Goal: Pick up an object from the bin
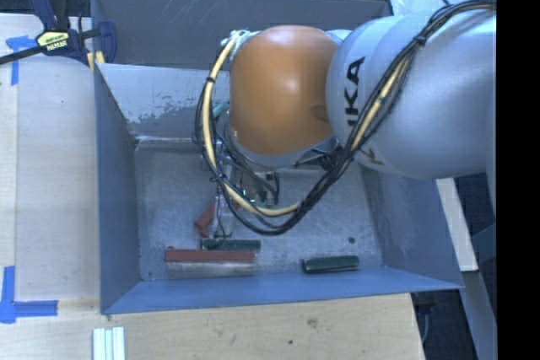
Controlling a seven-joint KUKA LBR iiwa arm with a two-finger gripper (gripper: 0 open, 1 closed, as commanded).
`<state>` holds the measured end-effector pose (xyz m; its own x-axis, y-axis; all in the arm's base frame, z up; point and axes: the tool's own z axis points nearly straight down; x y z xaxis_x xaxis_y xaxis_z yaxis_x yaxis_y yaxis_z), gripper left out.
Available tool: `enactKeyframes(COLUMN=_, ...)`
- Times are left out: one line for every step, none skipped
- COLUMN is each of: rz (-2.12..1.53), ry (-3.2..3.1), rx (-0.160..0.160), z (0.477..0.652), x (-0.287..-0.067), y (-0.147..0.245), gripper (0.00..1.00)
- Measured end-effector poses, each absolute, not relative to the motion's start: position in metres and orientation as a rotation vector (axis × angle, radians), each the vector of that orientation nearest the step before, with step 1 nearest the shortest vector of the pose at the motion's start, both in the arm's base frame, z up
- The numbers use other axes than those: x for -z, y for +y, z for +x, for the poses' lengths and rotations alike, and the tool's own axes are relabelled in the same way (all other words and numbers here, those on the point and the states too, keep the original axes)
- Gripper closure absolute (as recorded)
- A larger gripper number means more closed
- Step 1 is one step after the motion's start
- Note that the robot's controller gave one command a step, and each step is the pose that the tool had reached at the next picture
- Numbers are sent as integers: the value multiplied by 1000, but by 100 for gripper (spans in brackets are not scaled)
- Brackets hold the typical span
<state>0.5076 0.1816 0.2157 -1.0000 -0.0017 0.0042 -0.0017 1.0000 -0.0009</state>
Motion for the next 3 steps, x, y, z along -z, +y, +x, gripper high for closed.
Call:
enactKeyframes(rz=0, ry=-3144, rx=2, z=509, x=-219, y=181, gripper=0)
enactKeyframes(rz=50, ry=-3149, rx=4, z=505, x=-162, y=172, gripper=0)
enactKeyframes(rz=271, ry=-3136, rx=1, z=514, x=-87, y=171, gripper=0)
